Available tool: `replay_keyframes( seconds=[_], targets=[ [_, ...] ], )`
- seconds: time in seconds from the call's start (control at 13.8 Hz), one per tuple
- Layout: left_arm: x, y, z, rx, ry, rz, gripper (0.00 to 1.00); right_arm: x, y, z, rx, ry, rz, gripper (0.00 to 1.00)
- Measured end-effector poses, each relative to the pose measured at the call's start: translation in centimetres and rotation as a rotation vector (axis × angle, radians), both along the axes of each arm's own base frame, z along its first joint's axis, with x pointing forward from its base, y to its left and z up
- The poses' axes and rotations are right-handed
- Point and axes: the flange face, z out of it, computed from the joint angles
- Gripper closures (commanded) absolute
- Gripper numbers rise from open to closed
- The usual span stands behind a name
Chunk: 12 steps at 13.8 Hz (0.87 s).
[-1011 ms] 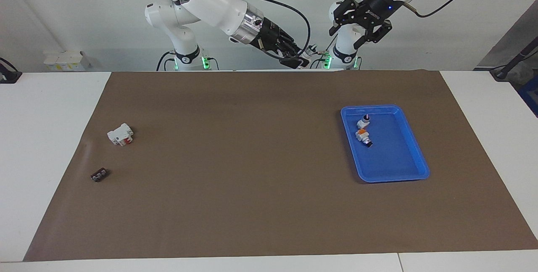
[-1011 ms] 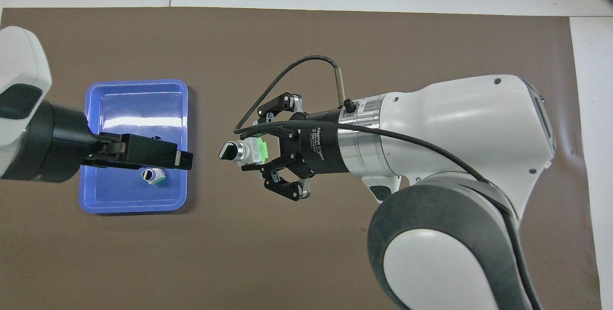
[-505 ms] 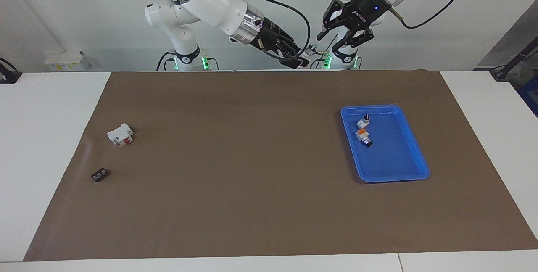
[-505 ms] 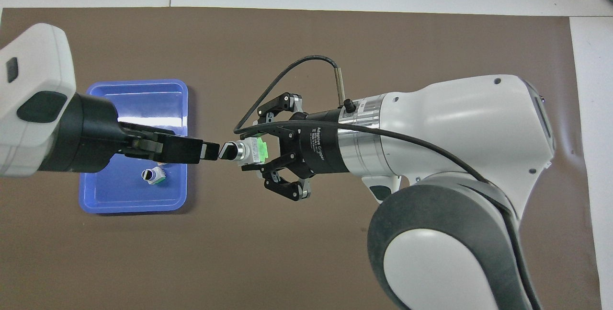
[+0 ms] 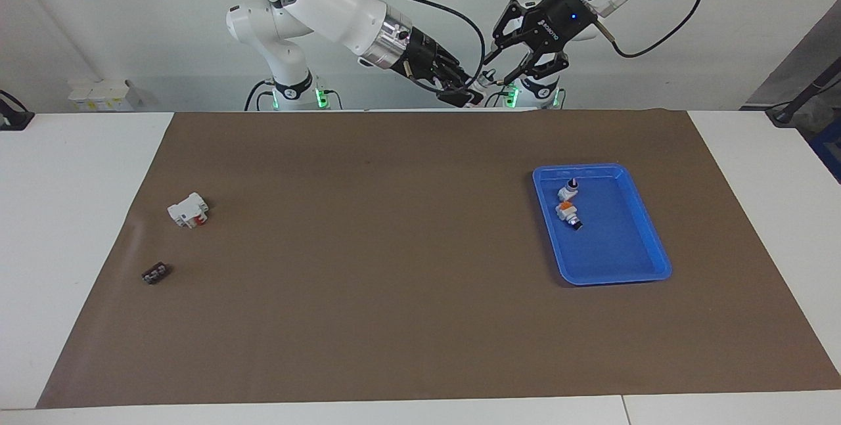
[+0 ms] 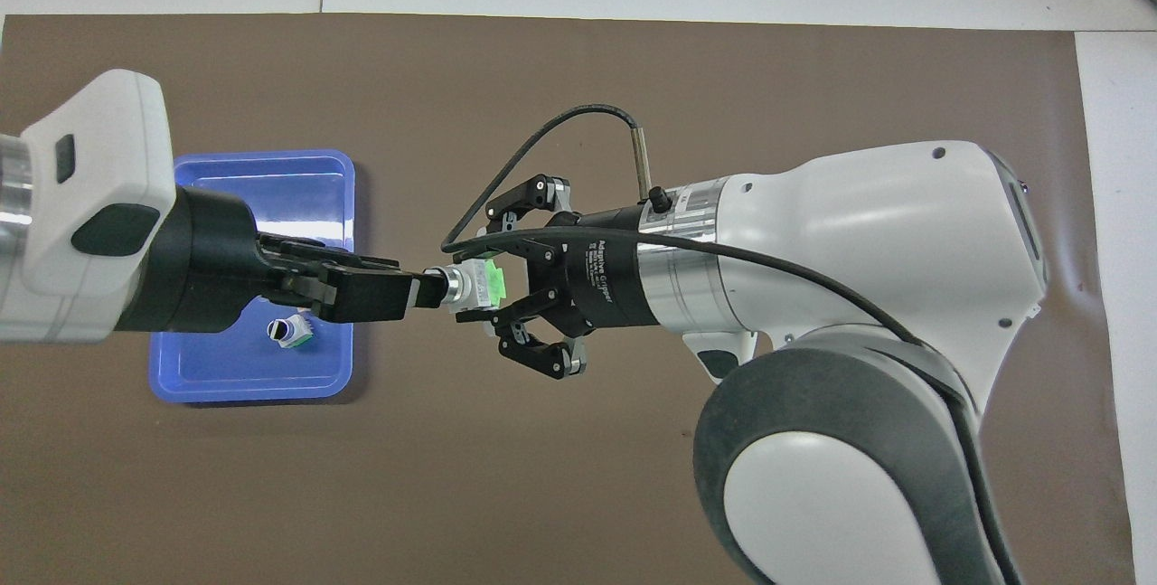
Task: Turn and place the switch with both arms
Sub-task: 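Move the left gripper toward the switch held by the right gripper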
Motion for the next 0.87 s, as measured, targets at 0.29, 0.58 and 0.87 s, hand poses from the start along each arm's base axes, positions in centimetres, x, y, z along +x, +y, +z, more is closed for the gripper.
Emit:
replay_keyframes(
  seconds=[0.29,0.58,0.87],
  targets=[
    [-0.41,-0.6,-0.08,0.001,-0.011,-0.03,0.81,0.0,0.0,0.0,0.0,0.0,0.0,1.0],
    [-0.2,-0.4,0.03,-0.002,-0.027,-0.025,0.82,0.02,-0.05,0.04,0.0,-0.001,-0.001,1.0],
    [-0.07,-0.64,-0.28,-0.005,-0.04,-0.012,0.8,0.06,-0.06,-0.02,0.0,-0.001,-0.002,1.0]
  ],
)
